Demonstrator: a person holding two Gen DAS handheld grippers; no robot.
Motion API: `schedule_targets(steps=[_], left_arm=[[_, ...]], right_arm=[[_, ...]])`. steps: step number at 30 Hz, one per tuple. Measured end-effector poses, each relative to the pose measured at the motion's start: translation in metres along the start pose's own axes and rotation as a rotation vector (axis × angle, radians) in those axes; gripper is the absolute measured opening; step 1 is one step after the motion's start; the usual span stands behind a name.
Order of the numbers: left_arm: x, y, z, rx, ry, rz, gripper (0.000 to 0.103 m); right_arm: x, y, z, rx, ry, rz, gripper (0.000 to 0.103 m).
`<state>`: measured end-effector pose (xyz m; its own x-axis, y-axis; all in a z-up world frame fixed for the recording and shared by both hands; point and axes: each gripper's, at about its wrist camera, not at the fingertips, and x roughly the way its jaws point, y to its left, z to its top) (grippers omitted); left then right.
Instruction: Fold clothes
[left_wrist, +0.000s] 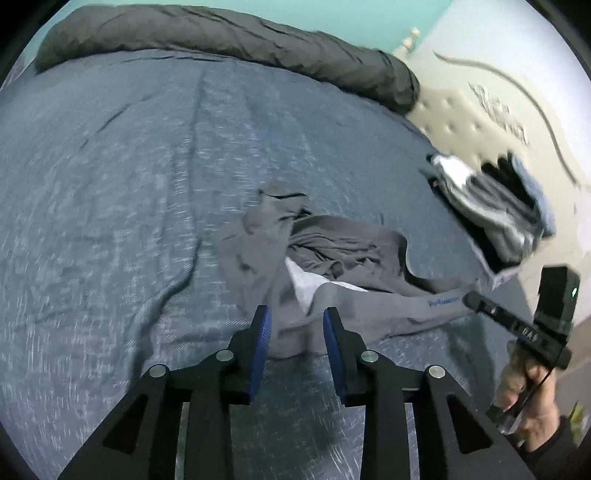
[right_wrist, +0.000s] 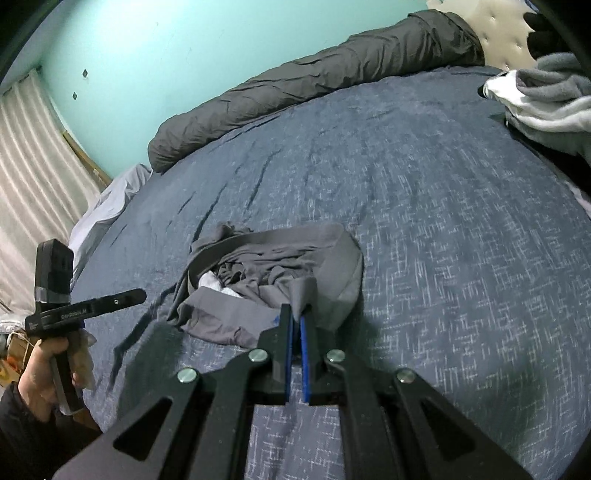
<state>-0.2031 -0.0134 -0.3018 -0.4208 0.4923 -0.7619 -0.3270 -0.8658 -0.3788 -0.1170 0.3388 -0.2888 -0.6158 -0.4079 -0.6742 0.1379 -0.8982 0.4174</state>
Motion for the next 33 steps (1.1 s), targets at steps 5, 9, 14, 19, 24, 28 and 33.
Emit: schedule_targets(steps=[5,9,14,19,24,28,33], left_arm=[[0.03,-0.005,0.009,0.058,0.037,0.039,0.032],[0.051,-0.004,0.016,0.062,0.08,0.033,0.032],[0.054,0.015,0.022,0.011,0.065,0.069,0.032],[0.051,0.033,0.027,-0.034,0.044,0.117,0.032],[0.048,0.038,0.029,-0.057,0.048,0.204,0.032],[0.049,0.019,0.029,0.012,0.046,0.158,0.032],[0.057,0.003,0.029,0.07,0.053,0.128,0.032]], right_arm=[[0.0,-0.006,-0.002,0.012,0.005,-0.001,0.003],[0.001,-0.012,-0.001,0.027,0.005,0.0,0.003],[0.001,-0.018,0.001,0.039,0.004,0.002,0.003],[0.001,-0.021,0.001,0.042,0.005,0.005,0.003],[0.001,-0.021,0.003,0.042,0.007,0.004,0.003],[0.001,-0.019,0.004,0.035,0.007,0.005,0.003],[0.004,-0.016,0.004,0.035,0.013,0.001,0.003]])
